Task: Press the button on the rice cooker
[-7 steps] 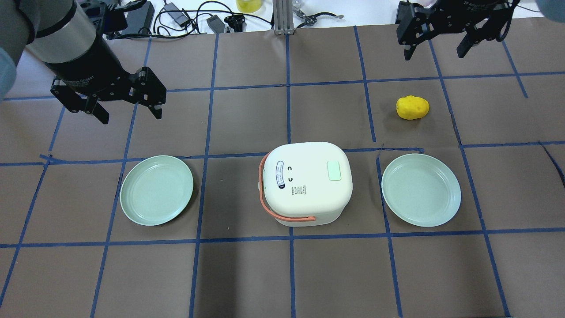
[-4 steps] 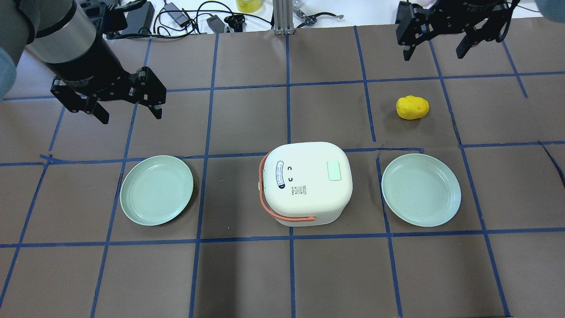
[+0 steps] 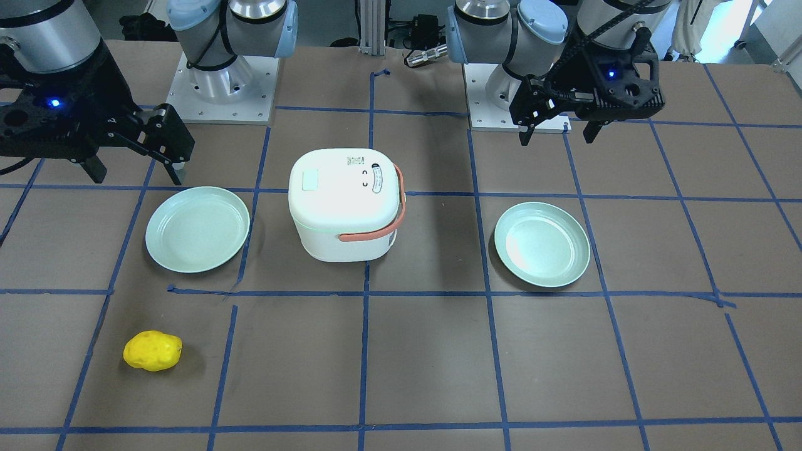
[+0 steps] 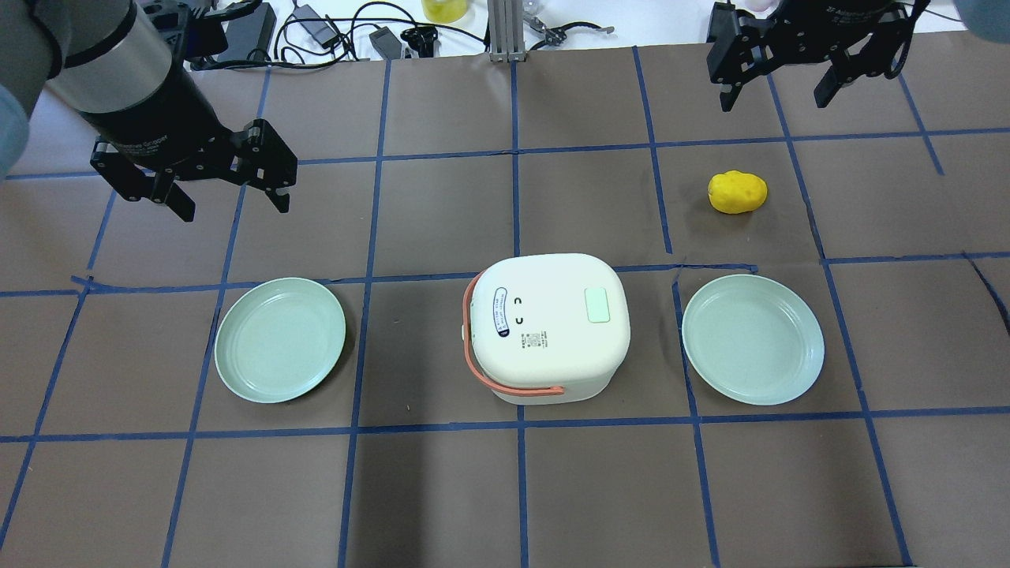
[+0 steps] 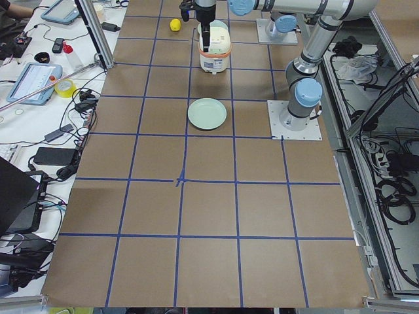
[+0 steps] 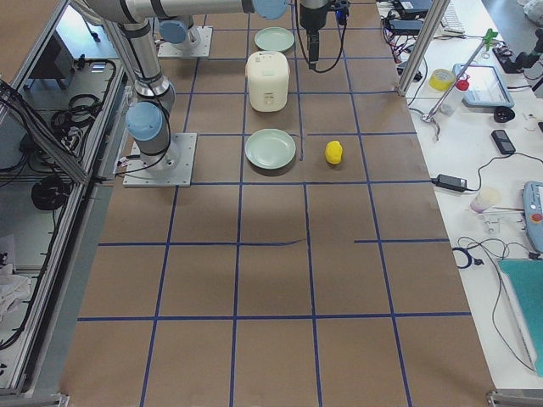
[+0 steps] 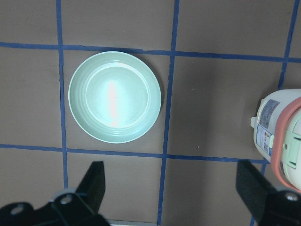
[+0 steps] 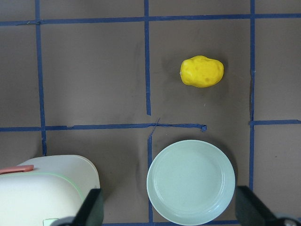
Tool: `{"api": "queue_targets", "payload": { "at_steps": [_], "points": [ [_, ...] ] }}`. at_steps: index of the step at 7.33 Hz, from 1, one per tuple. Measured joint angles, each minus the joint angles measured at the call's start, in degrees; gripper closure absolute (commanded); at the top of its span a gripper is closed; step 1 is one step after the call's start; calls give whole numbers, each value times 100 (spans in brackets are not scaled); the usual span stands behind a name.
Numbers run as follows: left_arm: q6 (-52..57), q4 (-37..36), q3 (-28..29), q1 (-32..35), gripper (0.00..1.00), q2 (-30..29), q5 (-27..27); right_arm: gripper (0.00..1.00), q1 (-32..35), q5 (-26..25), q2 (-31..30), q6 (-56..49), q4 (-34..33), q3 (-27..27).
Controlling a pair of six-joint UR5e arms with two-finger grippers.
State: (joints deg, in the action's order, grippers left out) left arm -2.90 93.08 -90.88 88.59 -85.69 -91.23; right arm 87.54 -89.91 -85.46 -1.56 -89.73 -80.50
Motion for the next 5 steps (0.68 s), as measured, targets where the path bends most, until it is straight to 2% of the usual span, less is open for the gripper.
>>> {"api": "queue_targets", "payload": {
  "at_steps": [1,2,5],
  "points": [
    [0,0,0,0,0,0,0,76,3,-5,-3,3,5,-3],
    [1,0,0,0,0,0,0,97,6,-8,-20,5,9,-18],
    [8,0,0,0,0,0,0,100,18,217,-96,19,213,-63]
  ]
}}
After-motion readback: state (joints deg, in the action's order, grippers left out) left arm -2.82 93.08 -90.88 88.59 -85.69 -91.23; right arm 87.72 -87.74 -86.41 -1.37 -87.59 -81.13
